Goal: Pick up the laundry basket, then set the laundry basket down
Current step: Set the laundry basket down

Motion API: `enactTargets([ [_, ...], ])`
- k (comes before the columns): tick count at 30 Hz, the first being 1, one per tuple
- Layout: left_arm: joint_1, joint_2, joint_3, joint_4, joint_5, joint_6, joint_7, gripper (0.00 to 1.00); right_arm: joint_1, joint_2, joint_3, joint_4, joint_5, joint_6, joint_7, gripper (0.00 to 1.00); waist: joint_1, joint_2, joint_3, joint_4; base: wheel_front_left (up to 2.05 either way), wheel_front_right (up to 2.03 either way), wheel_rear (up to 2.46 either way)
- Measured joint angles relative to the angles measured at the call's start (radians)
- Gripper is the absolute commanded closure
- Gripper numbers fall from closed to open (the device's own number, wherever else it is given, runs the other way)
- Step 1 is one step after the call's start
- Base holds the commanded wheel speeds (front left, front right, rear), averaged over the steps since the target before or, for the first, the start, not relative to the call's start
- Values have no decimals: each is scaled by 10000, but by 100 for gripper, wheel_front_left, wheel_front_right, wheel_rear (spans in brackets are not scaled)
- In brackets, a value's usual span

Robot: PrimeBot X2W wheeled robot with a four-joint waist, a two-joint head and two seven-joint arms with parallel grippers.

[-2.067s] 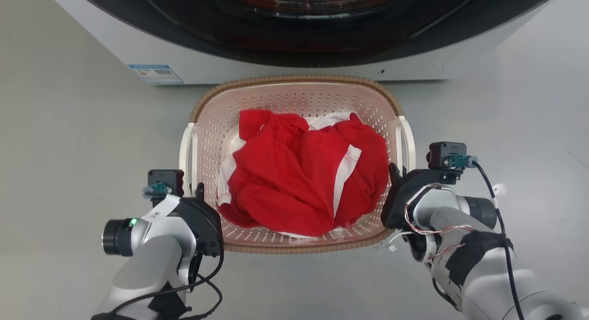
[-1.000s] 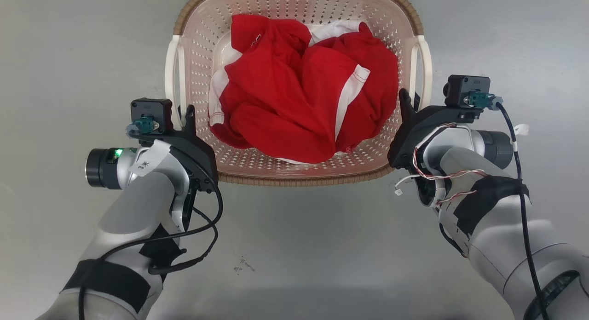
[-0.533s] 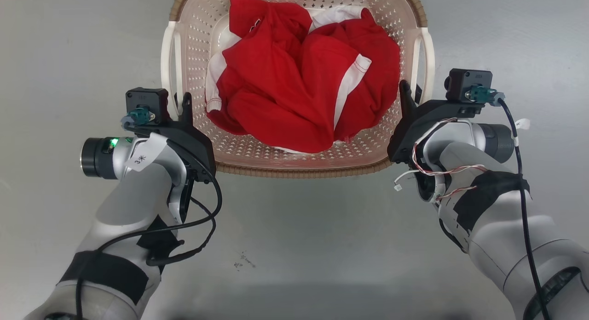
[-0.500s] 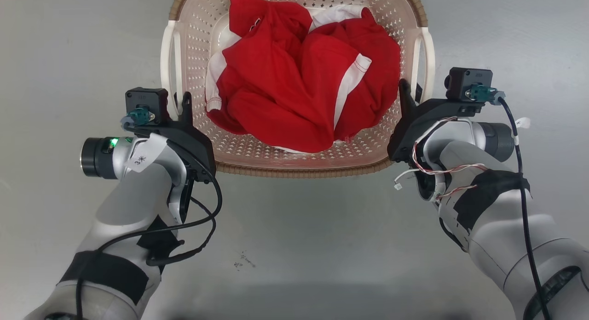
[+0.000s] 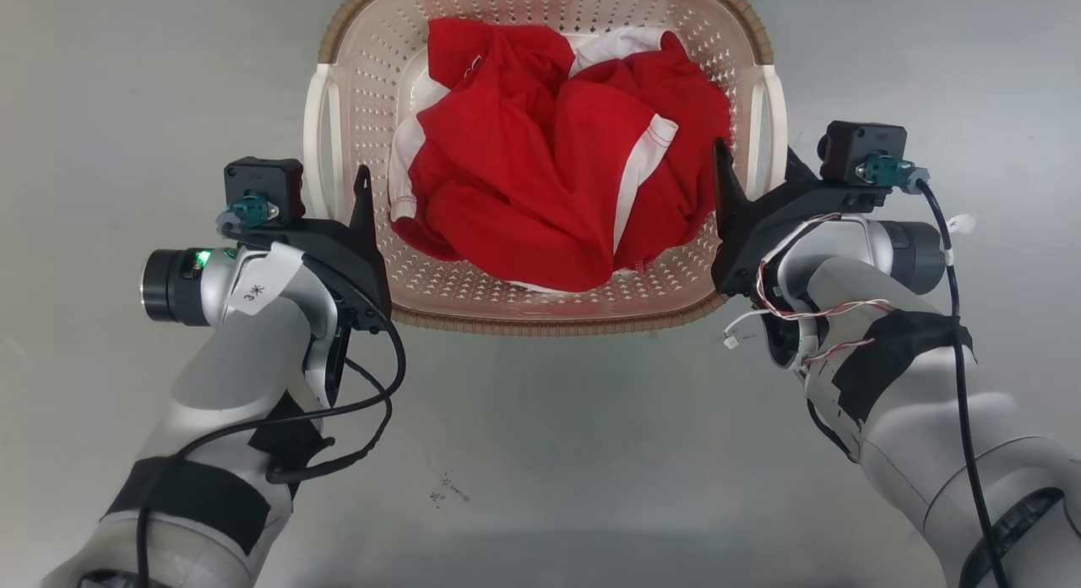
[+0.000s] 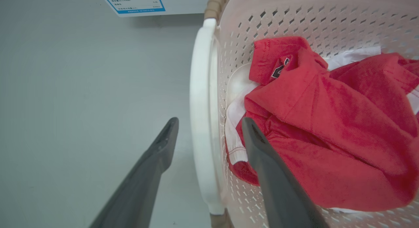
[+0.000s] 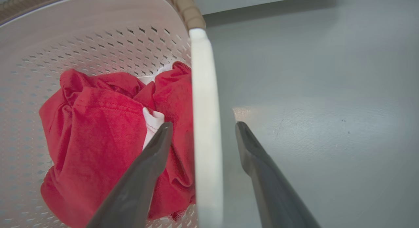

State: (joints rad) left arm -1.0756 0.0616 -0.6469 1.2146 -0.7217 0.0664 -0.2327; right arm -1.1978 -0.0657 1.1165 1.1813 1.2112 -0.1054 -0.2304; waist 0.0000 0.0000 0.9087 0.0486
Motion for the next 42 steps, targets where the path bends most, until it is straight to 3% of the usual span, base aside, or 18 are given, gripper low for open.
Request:
enactTargets([
  [8, 98, 33, 157, 13, -6, -84, -117, 0, 98, 4, 96, 96, -132, 13, -92, 0, -1, 0, -481, -49, 0, 0, 0],
  [21, 1287, 401, 654, -823, -81, -581, -171, 0, 701, 13, -90, 117, -395, 531, -188, 0, -1, 0, -2007, -228, 0, 0, 0],
  [32, 3067, 604, 1590, -2401, -79, -374, -171, 0, 1940, 8, -1009, -571, -608, 616, -190, 0, -2, -1, -3575, -403, 0, 0, 0],
  [42, 5017, 686, 2136, -4251, 677, -33, -171, 0, 3153, -165, -1791, -1691, -1396, 491, -190, 0, -2, -2, -5047, -515, 0, 0, 0],
])
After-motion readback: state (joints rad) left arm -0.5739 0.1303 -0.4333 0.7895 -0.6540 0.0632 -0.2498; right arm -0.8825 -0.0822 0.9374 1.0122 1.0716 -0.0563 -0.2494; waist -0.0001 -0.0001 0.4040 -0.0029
